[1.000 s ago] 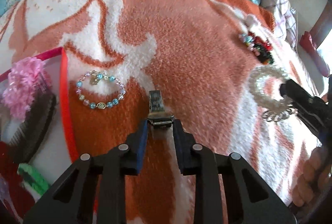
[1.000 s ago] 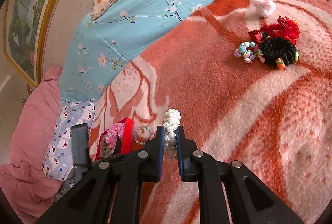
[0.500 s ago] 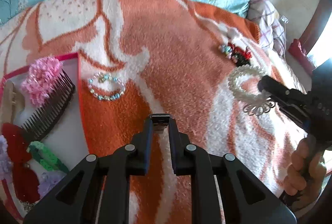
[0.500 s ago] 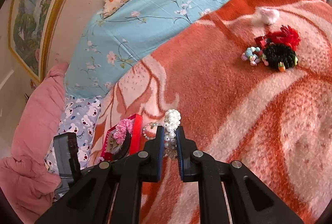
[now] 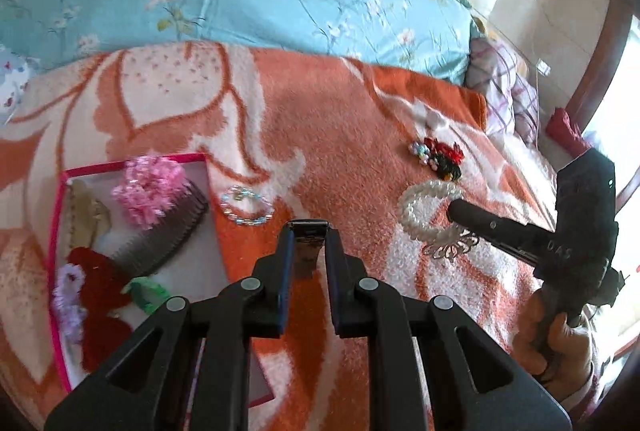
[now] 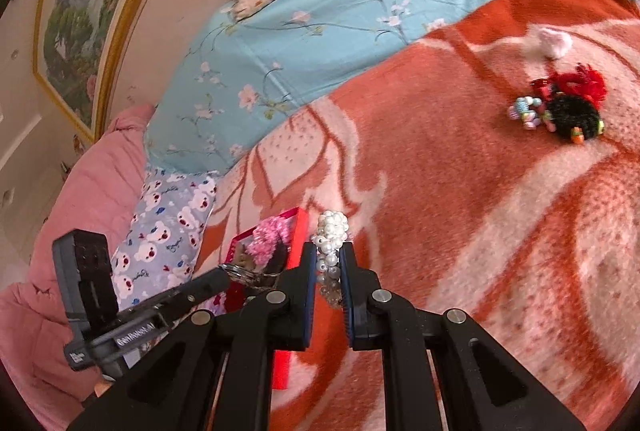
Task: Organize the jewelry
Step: 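Carry the wristwatch and pearl bracelet over the box with both tools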
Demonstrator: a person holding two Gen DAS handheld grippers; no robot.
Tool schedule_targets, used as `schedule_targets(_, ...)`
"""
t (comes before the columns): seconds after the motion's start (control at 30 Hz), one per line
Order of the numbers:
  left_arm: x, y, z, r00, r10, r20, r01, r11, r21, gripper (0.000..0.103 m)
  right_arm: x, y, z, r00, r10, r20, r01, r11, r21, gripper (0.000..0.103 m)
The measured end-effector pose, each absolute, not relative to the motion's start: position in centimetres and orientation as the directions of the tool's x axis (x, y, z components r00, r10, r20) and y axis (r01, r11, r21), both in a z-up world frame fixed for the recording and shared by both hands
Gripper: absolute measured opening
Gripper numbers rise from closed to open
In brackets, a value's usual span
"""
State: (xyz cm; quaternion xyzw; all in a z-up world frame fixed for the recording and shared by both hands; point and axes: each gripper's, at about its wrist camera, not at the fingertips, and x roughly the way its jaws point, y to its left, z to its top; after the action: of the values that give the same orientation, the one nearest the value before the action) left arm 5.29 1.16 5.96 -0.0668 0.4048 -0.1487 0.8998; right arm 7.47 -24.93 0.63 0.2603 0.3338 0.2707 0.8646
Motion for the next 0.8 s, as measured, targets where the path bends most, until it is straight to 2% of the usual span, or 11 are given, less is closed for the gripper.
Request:
schedule_targets(0.3, 2.9, 7.1, 6.7, 0.672, -0.242, -0.7, 0.114, 0.968, -0.225, 0.013, 6.6, -19.7, 0.5, 0.55, 0.703, -0.451, -0.371, 0.69, 0.622, 0.011)
schedule_targets(0.8, 2.1, 14.2, 4.0, 0.677, -0.156, -0.719, -0.035, 0.97, -0.242, 0.013, 5.6, -9.3, -1.4, 0.387, 0.764, -0.516, -0.478, 0.645, 0.596, 0.011)
